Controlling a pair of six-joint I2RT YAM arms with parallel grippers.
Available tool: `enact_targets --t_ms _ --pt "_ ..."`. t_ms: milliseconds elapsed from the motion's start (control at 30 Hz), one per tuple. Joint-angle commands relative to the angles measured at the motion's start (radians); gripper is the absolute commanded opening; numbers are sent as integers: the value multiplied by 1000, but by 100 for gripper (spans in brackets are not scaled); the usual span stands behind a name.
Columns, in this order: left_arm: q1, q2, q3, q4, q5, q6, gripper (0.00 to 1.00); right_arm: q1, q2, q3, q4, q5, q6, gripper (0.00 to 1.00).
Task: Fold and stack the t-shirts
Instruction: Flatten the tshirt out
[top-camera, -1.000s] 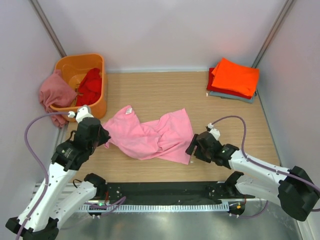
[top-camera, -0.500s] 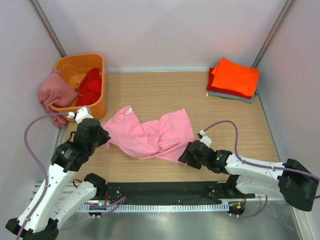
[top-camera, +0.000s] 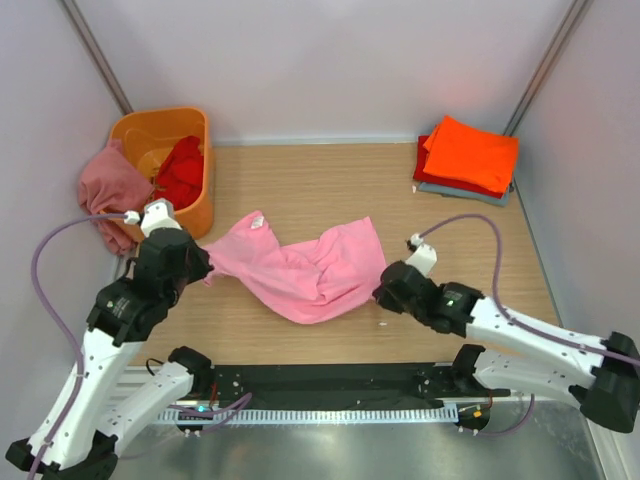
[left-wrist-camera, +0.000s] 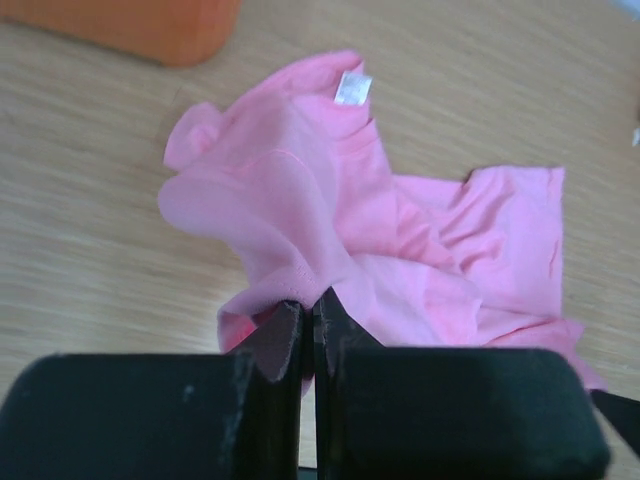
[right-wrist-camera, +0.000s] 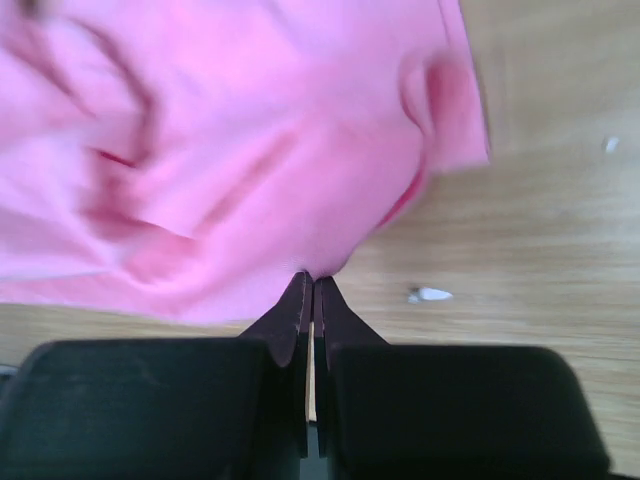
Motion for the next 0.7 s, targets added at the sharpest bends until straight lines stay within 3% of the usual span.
enact_targets --t_ms 0,133,300,533,667 --pt "-3 3 150 12 -61 109 0 4 -124 355 -221 297 -124 1" --pt "-3 46 376 0 -49 220 0 6 -173 649 -303 387 -326 1" --pt "-3 120 608 14 60 417 0 4 -242 925 -225 317 -571 1" --pt "-3 142 844 81 223 572 0 6 -274 1143 -176 119 -804 1" --pt "5 166 986 100 402 625 0 3 -303 1199 -174 22 -855 1"
